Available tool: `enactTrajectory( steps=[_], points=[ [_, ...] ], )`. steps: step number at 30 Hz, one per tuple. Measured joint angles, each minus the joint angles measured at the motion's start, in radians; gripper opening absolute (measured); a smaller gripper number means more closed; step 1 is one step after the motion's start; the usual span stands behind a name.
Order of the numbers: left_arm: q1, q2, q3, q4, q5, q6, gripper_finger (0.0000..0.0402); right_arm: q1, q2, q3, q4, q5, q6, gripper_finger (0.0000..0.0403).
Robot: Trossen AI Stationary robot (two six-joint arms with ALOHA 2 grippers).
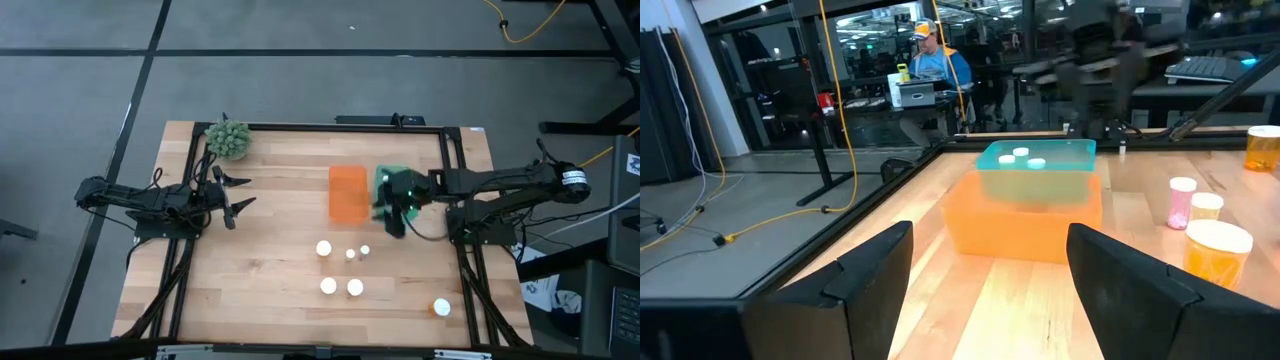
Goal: Pick and place medicine bottles into bin by pill shape (circle, oval)
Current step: Put the small pink pill bottle into the green bin
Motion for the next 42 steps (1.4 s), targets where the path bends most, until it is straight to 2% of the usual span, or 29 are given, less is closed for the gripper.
enactTrajectory(
  steps=[2,4,9,14,26,29,38,42],
  points=[
    [0.000,0.000,0.000,0.000,0.000,0.000,0.0257,0.069,0.000,0.000,-0.010,-0.059,-0.024,0.0181],
    [0.000,0.000,0.000,0.000,0.000,0.000,0.0257,0.140,0.000,0.000,-0.021,-0.064,-0.029,0.0181],
    [0.000,0.000,0.000,0.000,0.000,-0.001,0.0257,0.300,0.023,0.000,-0.037,0.087,-0.004,0.0181],
    [0.000,0.000,0.000,0.000,0.000,-0.024,0.0257,0.386,0.081,0.000,-0.038,0.183,0.022,0.0181],
    [0.000,0.000,0.000,0.000,0.000,-0.019,0.0257,0.412,0.199,-0.001,-0.032,0.186,0.111,0.0181],
    [0.000,0.000,0.000,0.000,0.000,-0.020,0.0257,0.408,0.212,-0.001,-0.026,0.205,0.189,0.0183],
    [0.000,0.000,0.000,0.000,0.000,-0.020,0.0257,0.407,0.275,-0.002,-0.022,0.206,0.229,0.0243],
    [0.000,0.000,0.000,0.000,0.000,-0.020,0.0257,0.407,0.312,-0.002,0.030,0.207,0.203,0.0252]
  ],
)
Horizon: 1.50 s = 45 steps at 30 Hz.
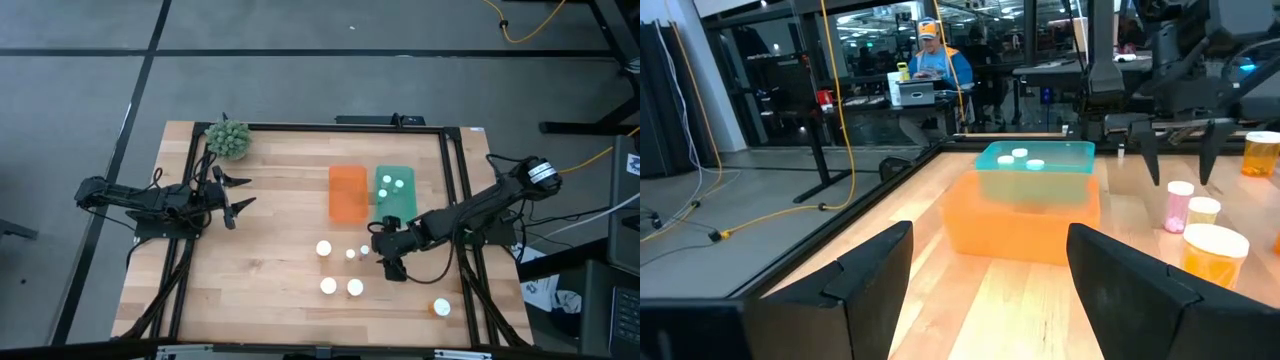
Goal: Pick and place medicine bottles into bin by pill shape (circle, oval)
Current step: Put the small pink pill bottle into the green bin
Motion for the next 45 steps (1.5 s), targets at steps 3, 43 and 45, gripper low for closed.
enactTrajectory(
  steps=[3,43,45],
  points=[
    [0.000,0.000,0.000,0.000,0.000,0.000,0.0257,-0.004,0.035,0.000,0.073,0.000,-0.059,0.0253],
    [0.000,0.000,0.000,0.000,0.000,0.000,0.0257,-0.026,-0.218,0.000,0.003,0.142,-0.019,0.0110],
    [0.000,0.000,0.000,0.000,0.000,0.000,0.0257,-0.026,-0.291,0.000,-0.071,0.194,0.001,0.0110]
  ],
)
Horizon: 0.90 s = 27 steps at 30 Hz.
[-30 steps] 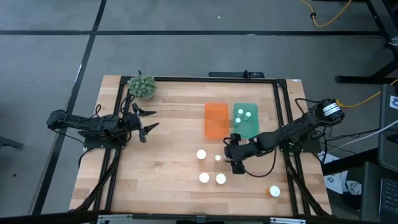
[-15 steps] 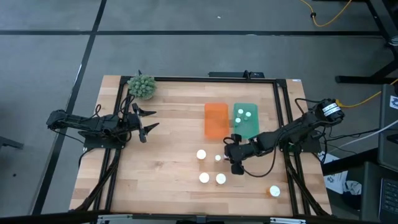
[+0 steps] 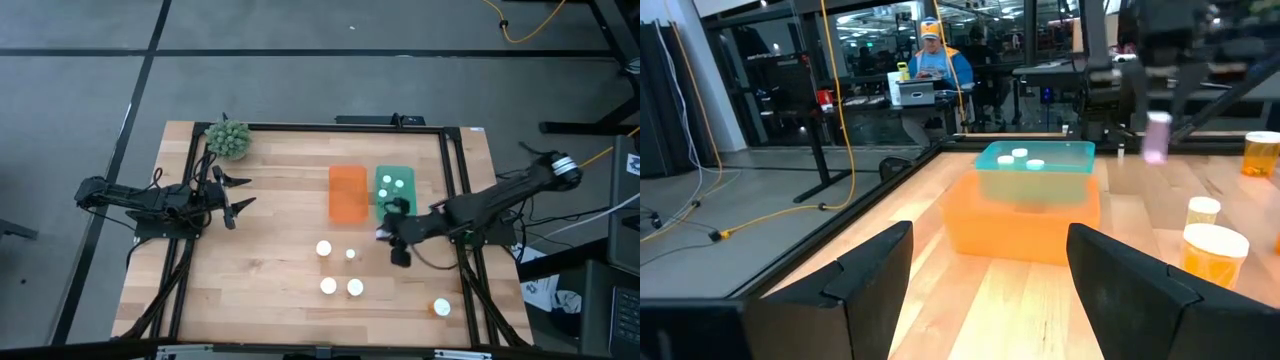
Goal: Pick and place medicine bottles into bin by pill shape (circle, oval)
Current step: Put the small pink pill bottle into the green bin
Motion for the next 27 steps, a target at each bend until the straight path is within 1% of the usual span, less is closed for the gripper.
enactTrajectory(
  steps=[4,7,9,11,14,18,23,27],
  points=[
    [0.000,0.000,0.000,0.000,0.000,0.000,0.0257,0.000,-0.126,0.000,-0.191,0.156,0.062,0.0110],
    [0.000,0.000,0.000,0.000,0.000,0.000,0.0257,0.000,-0.193,0.000,-0.328,0.282,0.150,0.0111],
    [0.000,0.000,0.000,0.000,0.000,0.000,0.0257,-0.001,-0.222,0.000,-0.404,0.329,0.209,0.0111],
    [0.000,0.000,0.000,0.000,0.000,0.000,0.0257,-0.002,-0.237,-0.001,-0.469,0.354,0.263,0.0111],
    [0.000,0.000,0.000,0.000,0.000,0.000,0.0257,-0.018,-0.250,-0.040,-0.462,0.355,0.305,0.0111],
    [0.000,0.000,0.000,0.000,0.000,0.000,0.0257,-0.066,-0.249,-0.134,-0.352,0.318,0.307,0.0112],
    [0.000,0.000,0.000,0.000,0.000,0.000,0.0257,-0.144,-0.249,-0.228,-0.157,0.293,0.207,0.0112],
    [0.000,0.000,0.000,0.000,0.000,0.000,0.0257,-0.222,-0.249,-0.261,-0.098,0.225,0.134,0.0112]
  ],
)
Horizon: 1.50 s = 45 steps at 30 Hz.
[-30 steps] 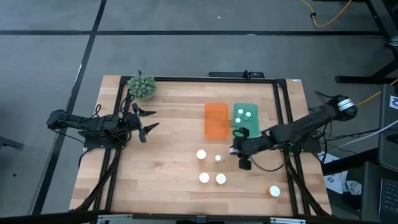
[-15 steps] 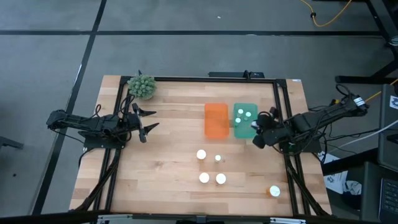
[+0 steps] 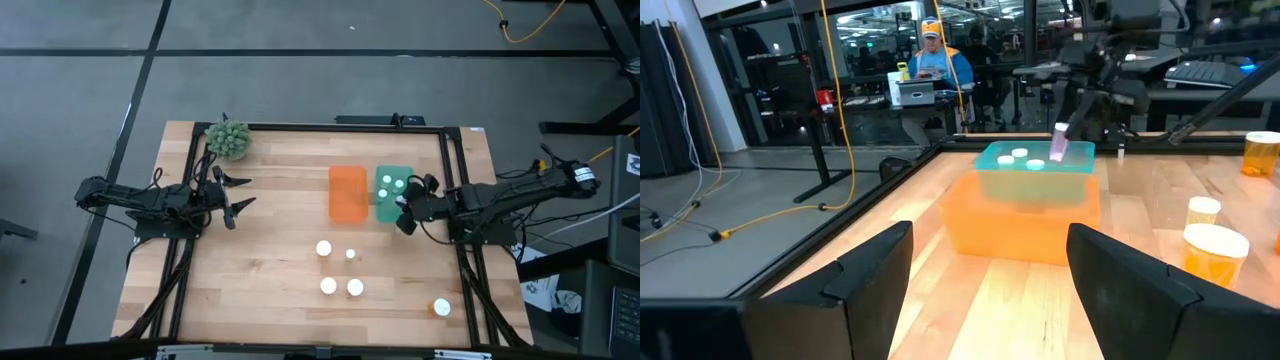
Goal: Pick and place medicine bottles into bin by pill shape (circle, oval)
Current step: Put the small pink pill bottle into the green bin, then put the small yellow pill bottle into the green bin
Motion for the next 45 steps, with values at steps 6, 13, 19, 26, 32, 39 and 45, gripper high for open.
enactTrajectory(
  steps=[6,13,19,26,32,39,45],
  points=[
    [0.000,0.000,0.000,0.000,0.000,0.000,0.0257,-0.111,0.000,-0.056,0.042,-0.053,-0.029,0.0112],
    [0.000,0.000,0.000,0.000,0.000,0.000,0.0257,-0.173,0.000,-0.092,0.079,-0.117,-0.034,0.0113],
    [0.000,0.000,0.000,0.000,0.000,0.000,0.0257,-0.184,0.000,-0.092,0.098,-0.101,-0.034,0.0147],
    [0.000,0.000,0.000,0.000,0.000,0.000,0.0257,-0.184,0.000,-0.090,0.094,-0.083,-0.054,0.0198],
    [0.000,0.000,0.000,0.000,0.000,0.000,0.0257,-0.184,0.000,-0.017,0.092,-0.083,-0.085,0.0207],
    [0.000,0.000,0.000,0.000,0.000,0.000,0.0257,-0.134,0.000,0.079,0.160,-0.283,-0.195,0.0201],
    [0.000,0.000,0.000,0.000,0.000,0.000,0.0257,-0.020,0.028,0.048,0.376,-0.601,-0.341,0.0197]
  ],
)
